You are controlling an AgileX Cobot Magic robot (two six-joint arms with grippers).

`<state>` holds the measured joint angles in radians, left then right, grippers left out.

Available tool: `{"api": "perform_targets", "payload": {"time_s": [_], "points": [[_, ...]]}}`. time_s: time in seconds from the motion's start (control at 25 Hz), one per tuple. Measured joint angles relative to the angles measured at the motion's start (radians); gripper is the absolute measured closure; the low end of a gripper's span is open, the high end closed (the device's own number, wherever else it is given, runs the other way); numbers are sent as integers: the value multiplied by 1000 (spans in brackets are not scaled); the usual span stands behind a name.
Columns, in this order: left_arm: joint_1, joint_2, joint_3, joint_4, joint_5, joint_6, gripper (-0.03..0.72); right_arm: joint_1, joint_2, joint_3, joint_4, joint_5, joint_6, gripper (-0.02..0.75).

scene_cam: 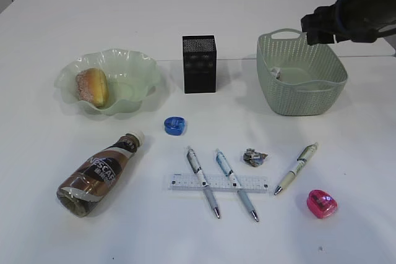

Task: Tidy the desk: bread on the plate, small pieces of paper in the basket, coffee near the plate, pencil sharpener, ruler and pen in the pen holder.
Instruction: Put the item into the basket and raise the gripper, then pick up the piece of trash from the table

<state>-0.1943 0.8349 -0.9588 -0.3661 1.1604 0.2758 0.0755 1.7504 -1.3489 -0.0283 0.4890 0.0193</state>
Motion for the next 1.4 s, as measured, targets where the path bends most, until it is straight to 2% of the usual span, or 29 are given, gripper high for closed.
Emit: {"api": "perform_targets", "payload": {"time_s": [0.08,0.32,0.48,0.56,0.68,0.8,0.96,1.4], "points": [[0,0,0,0,0,0,239,0,-25,0,0,53,0,280],[0,0,0,0,0,0,239,11,-108,-1,7,362,-27,280],[0,0,0,0,0,0,239,57,-113,-1,13,539,-77,280],[0,0,0,0,0,0,239,85,-113,-1,19,578,-99,280],[0,0,0,0,0,0,239,124,-113,-1,28,594,-119,280],[0,0,0,0,0,0,239,201,-107,-2,28,594,-129,280],[0,0,0,0,0,0,239,261,-73,-2,28,537,-138,280],[0,0,0,0,0,0,239,278,103,-2,51,403,-153,280]]}}
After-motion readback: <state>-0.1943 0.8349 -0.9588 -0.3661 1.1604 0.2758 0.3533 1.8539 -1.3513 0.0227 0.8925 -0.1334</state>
